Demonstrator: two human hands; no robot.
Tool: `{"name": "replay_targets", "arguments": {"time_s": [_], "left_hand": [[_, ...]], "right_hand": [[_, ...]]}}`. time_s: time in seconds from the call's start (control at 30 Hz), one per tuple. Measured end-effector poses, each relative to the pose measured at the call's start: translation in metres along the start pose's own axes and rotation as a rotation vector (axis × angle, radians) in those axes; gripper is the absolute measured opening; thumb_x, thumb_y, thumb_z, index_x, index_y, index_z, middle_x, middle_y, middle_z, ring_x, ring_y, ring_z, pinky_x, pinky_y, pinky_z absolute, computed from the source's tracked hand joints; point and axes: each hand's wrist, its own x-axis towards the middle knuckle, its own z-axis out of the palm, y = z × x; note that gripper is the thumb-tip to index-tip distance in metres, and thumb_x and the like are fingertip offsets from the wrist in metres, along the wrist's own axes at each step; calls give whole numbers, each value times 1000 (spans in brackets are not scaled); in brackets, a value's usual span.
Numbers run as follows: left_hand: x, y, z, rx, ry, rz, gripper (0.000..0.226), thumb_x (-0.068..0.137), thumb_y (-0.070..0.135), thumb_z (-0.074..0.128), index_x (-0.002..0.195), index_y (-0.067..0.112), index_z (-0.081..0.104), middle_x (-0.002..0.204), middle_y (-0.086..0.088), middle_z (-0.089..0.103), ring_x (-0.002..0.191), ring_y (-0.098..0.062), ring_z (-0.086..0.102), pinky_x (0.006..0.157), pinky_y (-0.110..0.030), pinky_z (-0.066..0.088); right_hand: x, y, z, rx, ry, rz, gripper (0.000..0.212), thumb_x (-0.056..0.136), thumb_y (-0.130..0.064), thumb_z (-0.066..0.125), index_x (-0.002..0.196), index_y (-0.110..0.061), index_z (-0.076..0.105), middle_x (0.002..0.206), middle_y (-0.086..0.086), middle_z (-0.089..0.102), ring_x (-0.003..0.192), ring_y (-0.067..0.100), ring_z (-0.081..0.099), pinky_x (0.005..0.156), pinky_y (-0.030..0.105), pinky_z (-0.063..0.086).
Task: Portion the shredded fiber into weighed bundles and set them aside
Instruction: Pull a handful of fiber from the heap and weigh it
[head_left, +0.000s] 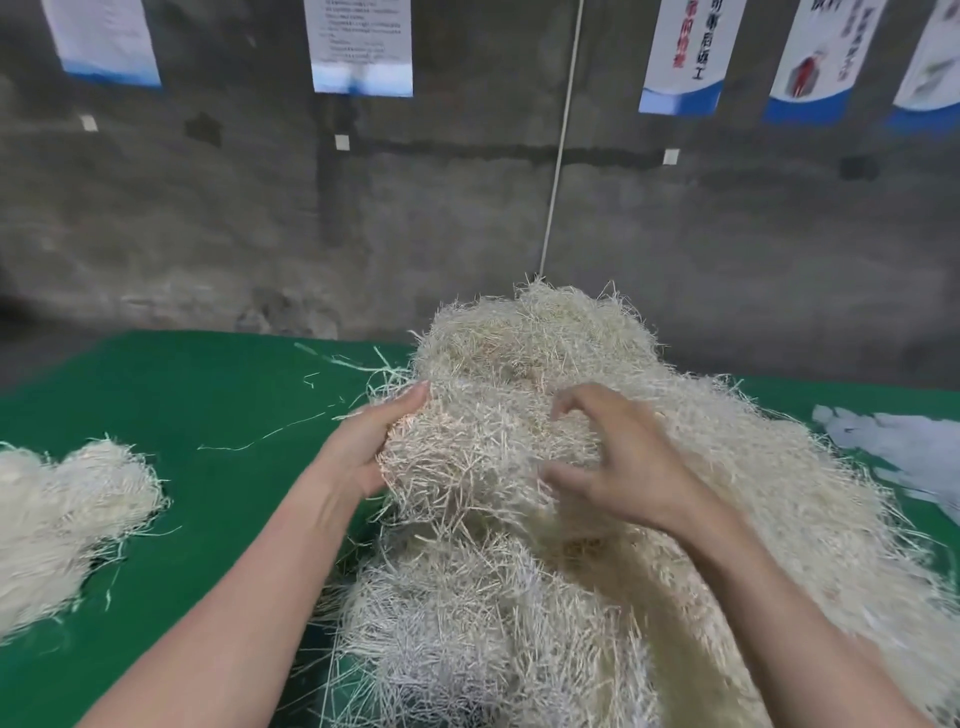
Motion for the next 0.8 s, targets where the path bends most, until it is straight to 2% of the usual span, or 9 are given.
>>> {"name": "replay_targets", "arguments": {"time_s": [0.13, 0.23, 0.27, 0.33, 0.4, 0.5, 0.6, 0.67, 0.8], "left_hand": [[-4, 12, 11, -237, -101, 17, 23, 73, 31, 69, 83, 11, 77, 100, -16, 71, 86, -30, 70, 64, -42, 57], [-5, 11, 8, -50, -79, 43, 36, 76, 42, 61, 108, 25, 67, 119, -12, 63, 98, -25, 65, 82, -44, 54], [-7, 5, 8, 141, -81, 39, 44, 76, 40, 61, 119, 29, 56, 134, -9, 51, 114, -24, 56, 98, -43, 43], [-11, -12, 16, 455, -156, -26, 84, 66, 34, 70, 142, 26, 33, 148, -4, 32, 132, -22, 37, 107, -39, 26], [-13, -31, 29, 565, -234, -80, 121, 54, 31, 78, 151, 27, 5, 145, 9, 31, 137, -21, 31, 108, -35, 24], [-1, -46, 41, 771, -133, 19, 115, 64, 14, 80, 150, 29, 5, 153, 5, 22, 136, -24, 34, 106, -35, 38], [12, -48, 40, 1132, 19, 241, 89, 72, -1, 68, 146, 26, 26, 141, -3, 44, 91, -15, 66, 57, -20, 56], [18, -42, 35, 1306, 197, 479, 72, 71, 0, 64, 137, 21, 44, 119, -1, 62, 84, -12, 68, 67, -27, 58], [31, -37, 29, 1501, 342, 717, 58, 68, -1, 61, 123, 16, 59, 115, -4, 65, 112, -25, 56, 98, -42, 44]], "right_hand": [[24, -17, 65, -186, -192, 24, 50, 84, -34, 61, 131, -22, 48, 143, -1, 40, 135, 19, 34, 118, 42, 11], [44, -4, 71, 151, 96, 251, 46, 95, 1, 40, 139, -12, 42, 136, 13, 51, 100, 22, 62, 82, 31, 52], [47, -6, 72, 277, 166, 272, 41, 97, -1, 37, 136, -7, 45, 138, 14, 49, 100, 26, 63, 70, 29, 53], [48, -8, 75, 438, 267, 325, 32, 99, -15, 39, 123, -2, 55, 130, 24, 54, 109, 40, 57, 75, 41, 53], [44, -12, 80, 620, 192, 366, 33, 98, -29, 42, 108, -2, 60, 109, 21, 63, 84, 32, 62, 68, 39, 53], [44, -4, 72, 382, 301, 231, 22, 98, -26, 42, 82, -25, 58, 81, -12, 57, 66, -2, 47, 62, 11, 40], [37, 12, 69, -4, 441, 20, 23, 79, 11, 53, 75, -11, 58, 69, -9, 46, 63, 12, 43, 65, 29, 42], [27, 26, 73, -269, 348, -35, 23, 69, 14, 58, 77, -7, 63, 72, 4, 55, 65, 21, 48, 73, 41, 49], [16, 39, 74, -415, 169, 69, 26, 78, -5, 60, 102, -14, 68, 107, 12, 65, 102, 29, 57, 94, 44, 38]]}}
